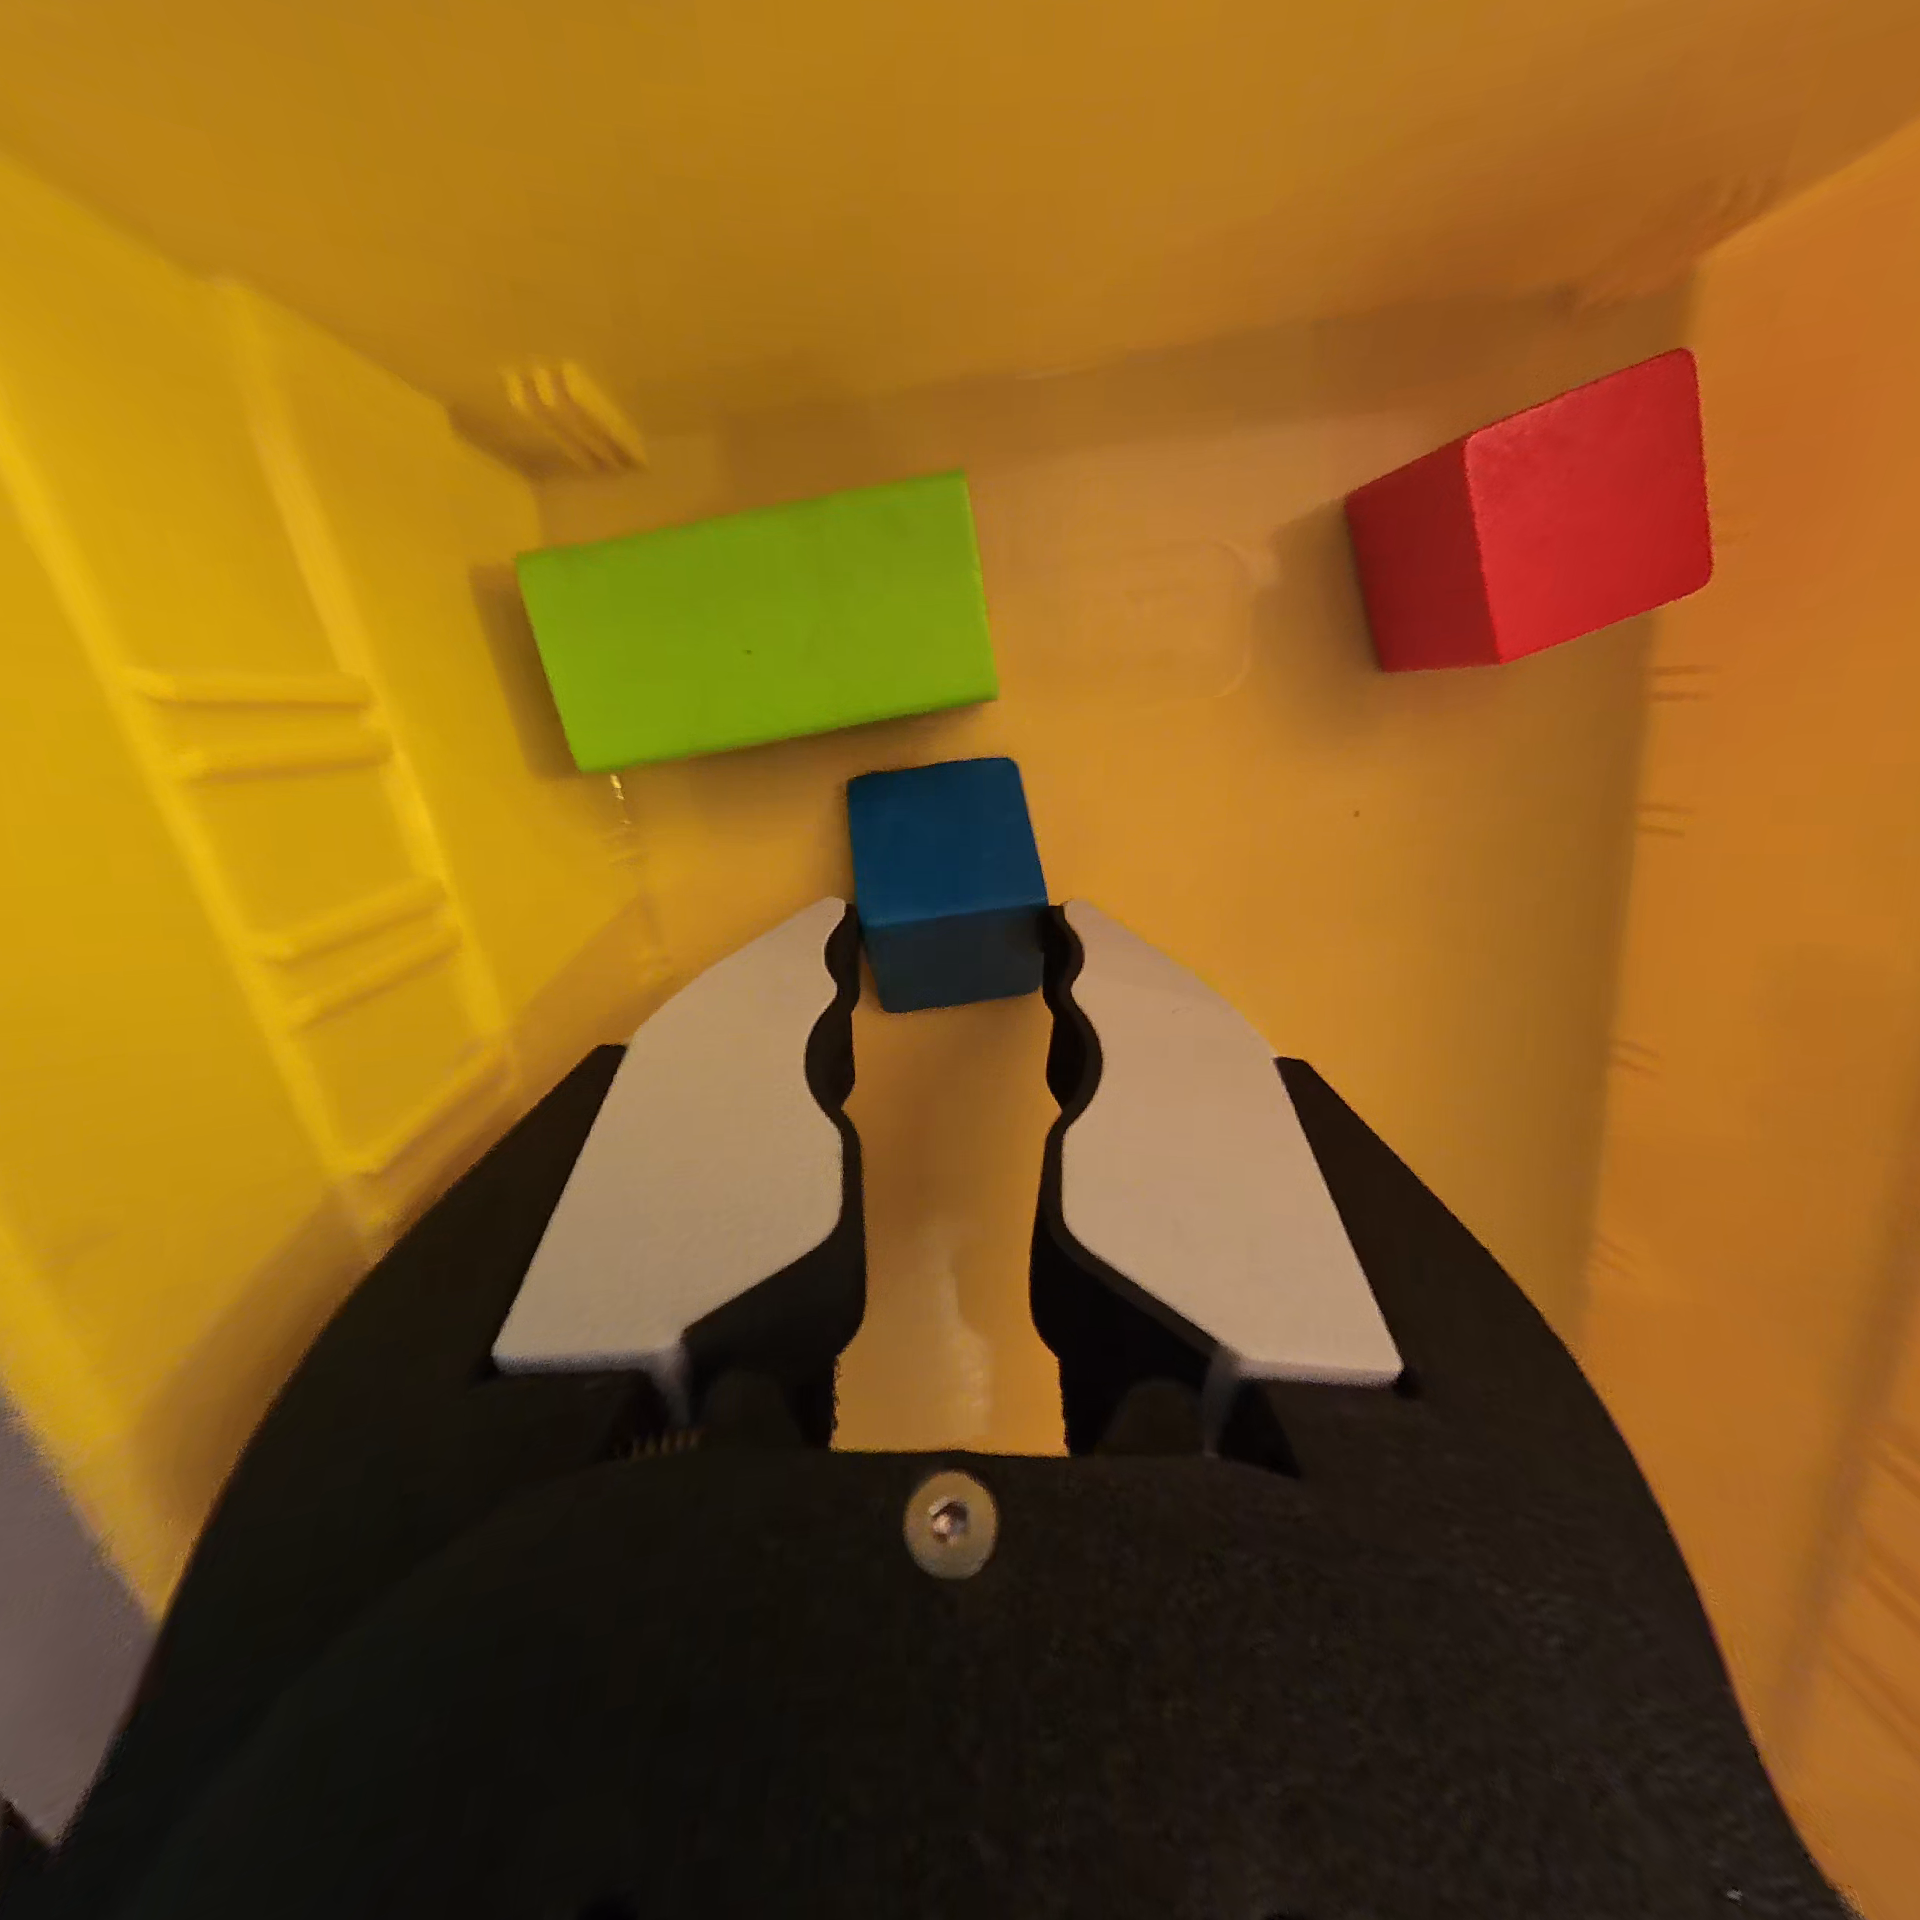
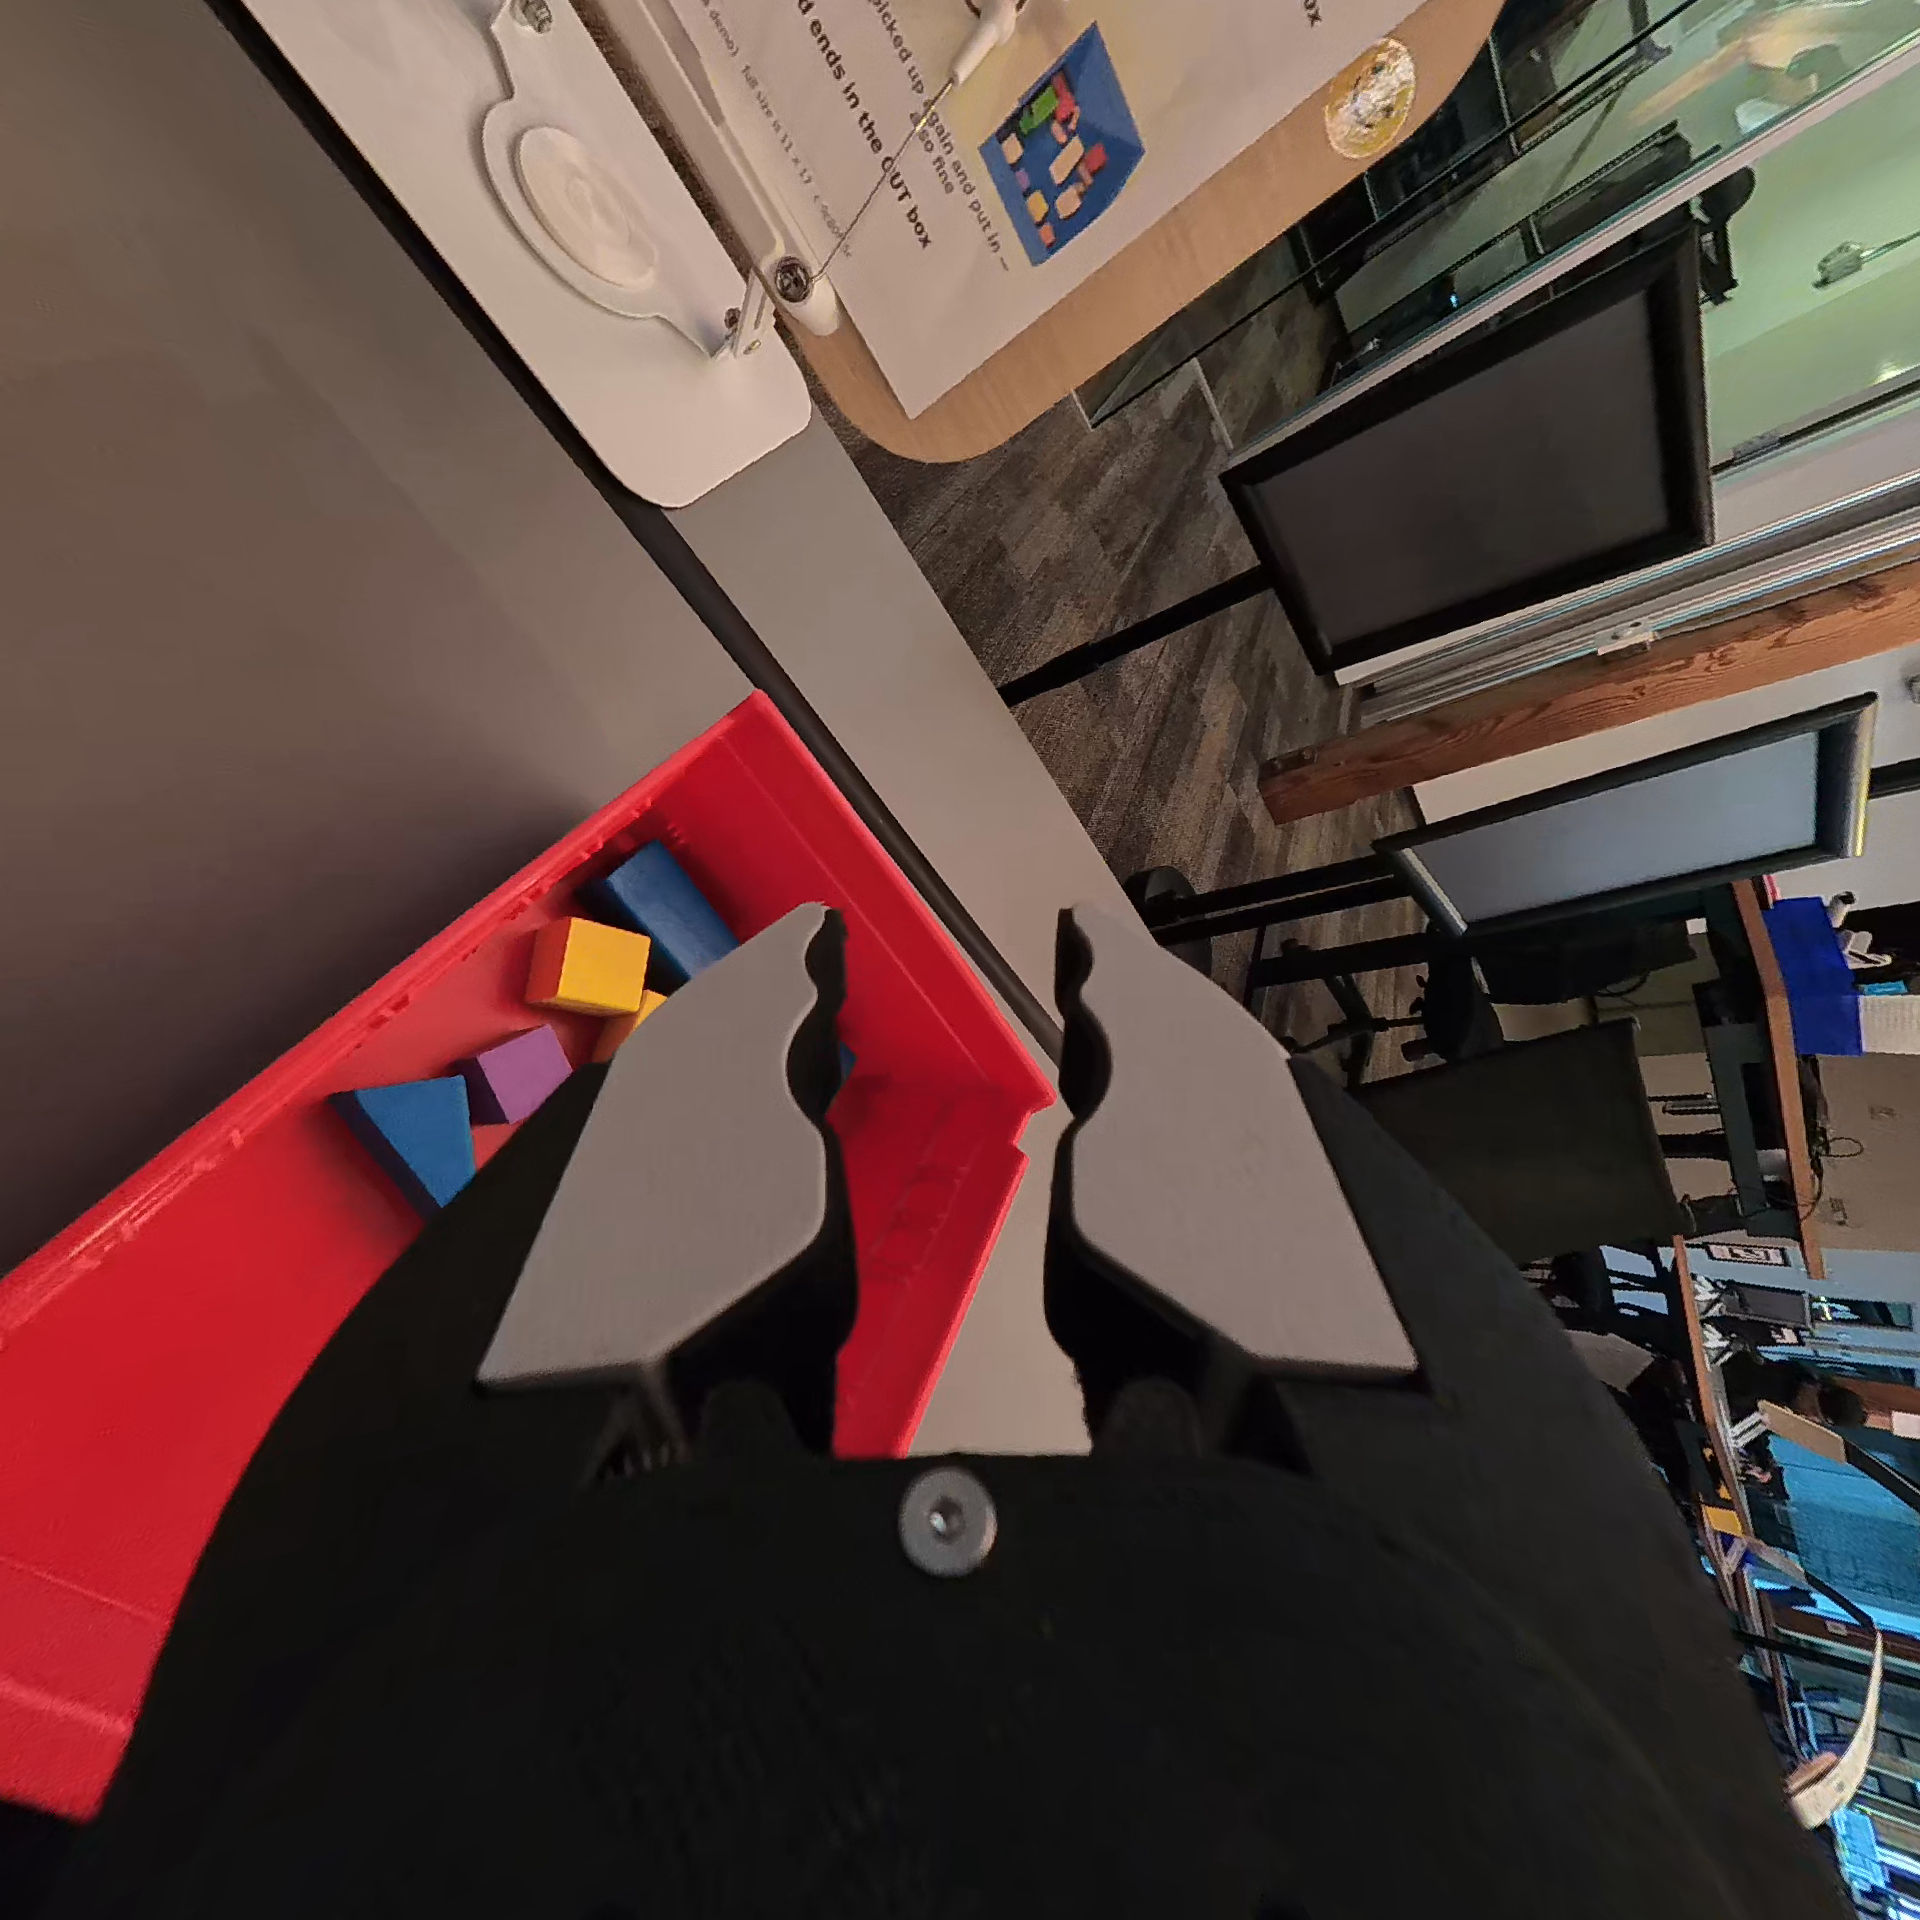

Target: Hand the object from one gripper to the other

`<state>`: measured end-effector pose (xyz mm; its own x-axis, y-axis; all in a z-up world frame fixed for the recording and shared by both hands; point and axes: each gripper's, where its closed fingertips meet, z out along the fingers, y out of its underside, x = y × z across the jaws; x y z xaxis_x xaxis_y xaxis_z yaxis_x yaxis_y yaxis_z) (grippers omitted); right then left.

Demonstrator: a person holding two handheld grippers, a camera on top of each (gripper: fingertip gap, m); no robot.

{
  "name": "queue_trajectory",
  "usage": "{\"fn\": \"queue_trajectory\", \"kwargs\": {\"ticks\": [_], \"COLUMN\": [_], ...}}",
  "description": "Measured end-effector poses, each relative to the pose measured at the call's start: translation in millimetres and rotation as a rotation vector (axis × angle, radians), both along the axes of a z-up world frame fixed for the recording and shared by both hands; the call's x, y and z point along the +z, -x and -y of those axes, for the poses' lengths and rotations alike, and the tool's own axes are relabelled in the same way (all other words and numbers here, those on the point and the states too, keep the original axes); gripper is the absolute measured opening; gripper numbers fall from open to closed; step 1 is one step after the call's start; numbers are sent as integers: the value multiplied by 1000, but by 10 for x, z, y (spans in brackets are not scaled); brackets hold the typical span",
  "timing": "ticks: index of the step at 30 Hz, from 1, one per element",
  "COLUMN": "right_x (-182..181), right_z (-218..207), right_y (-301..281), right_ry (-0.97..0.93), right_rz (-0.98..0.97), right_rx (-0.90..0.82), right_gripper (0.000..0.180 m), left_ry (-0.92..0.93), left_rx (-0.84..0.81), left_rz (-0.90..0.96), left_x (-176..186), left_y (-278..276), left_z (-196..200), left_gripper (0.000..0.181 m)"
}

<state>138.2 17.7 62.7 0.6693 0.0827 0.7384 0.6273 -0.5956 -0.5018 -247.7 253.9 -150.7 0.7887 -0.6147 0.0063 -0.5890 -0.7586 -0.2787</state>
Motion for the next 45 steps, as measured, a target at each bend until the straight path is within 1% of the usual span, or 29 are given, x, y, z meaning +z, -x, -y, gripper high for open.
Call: {"fn": "queue_trajectory", "kwargs": {"ticks": [2, 4, 6, 7, 9, 10, 12, 15, 18, 20, 23, 27, 29, 34, 37, 40, 43, 45], "right_x": [8, 40, 115, 141, 126, 115, 112, 91, 91, 64, 17, -29, -30, -16, -33, -91, -218, -319], "right_z": [-27, -89, -187, -229, -206, -150, -45, 91, 230, 316, 380, 393, 390, 379, 354, 320, 255, 307], "right_y": [38, 153, 375, 565, 1089, 1335, 1711, 2153, 2483, 2631, 2763, 2845, 2861, 2860, 2817, 2677, 2218, 1800], "right_ry": [-11, -46, -120, -154, -173, -180, -215, -242, -265, -255, -254, -266, -285, -290, -269, -183, -4, 133], "right_rz": [-4, -23, -75, -127, -238, -268, -255, -195, -192, -194, -162, -119, -100, -107, -109, -113, -86, -139], "right_rx": [15, 71, 188, 290, 585, 722, 907, 1058, 1164, 1221, 1267, 1285, 1287, 1280, 1265, 1231, 1091, 988], "right_gripper": [40, 40, 40, 41, 47, 46, 46, 47, 47, 46, 40, 29, 27, 27, 27, 27, 26, 26], "left_ry": [-25, -33, -22, -4, 61, 97, 178, 284, 364, 405, 462, 513, 536, 525, 446, 295, 130, 64], "left_rx": [-15, -62, -164, -243, -441, -538, -725, -961, -1129, -1194, -1251, -1265, -1268, -1269, -1254, -1201, -1171, -1184], "left_rz": [23, 118, 271, 356, 536, 621, 776, 887, 894, 908, 927, 933, 941, 953, 959, 999, 1108, 1205], "left_x": [104, 286, 549, 697, 1031, 1211, 1560, 1898, 1999, 2045, 2081, 2065, 2071, 2090, 2123, 2245, 2495, 2669], "left_y": [-9, -110, -292, -393, -593, -675, -807, -934, -1012, -1054, -1073, -1099, -1095, -1082, -1077, -1070, -1015, -949], "left_z": [-13, 31, 170, 295, 674, 893, 1368, 2014, 2489, 2696, 2874, 2943, 2949, 2928, 2833, 2641, 2497, 2499], "left_gripper": [33, 33, 33, 33, 33, 33, 33, 33, 33, 33, 33, 33, 33, 33, 34, 35, 35, 35]}}
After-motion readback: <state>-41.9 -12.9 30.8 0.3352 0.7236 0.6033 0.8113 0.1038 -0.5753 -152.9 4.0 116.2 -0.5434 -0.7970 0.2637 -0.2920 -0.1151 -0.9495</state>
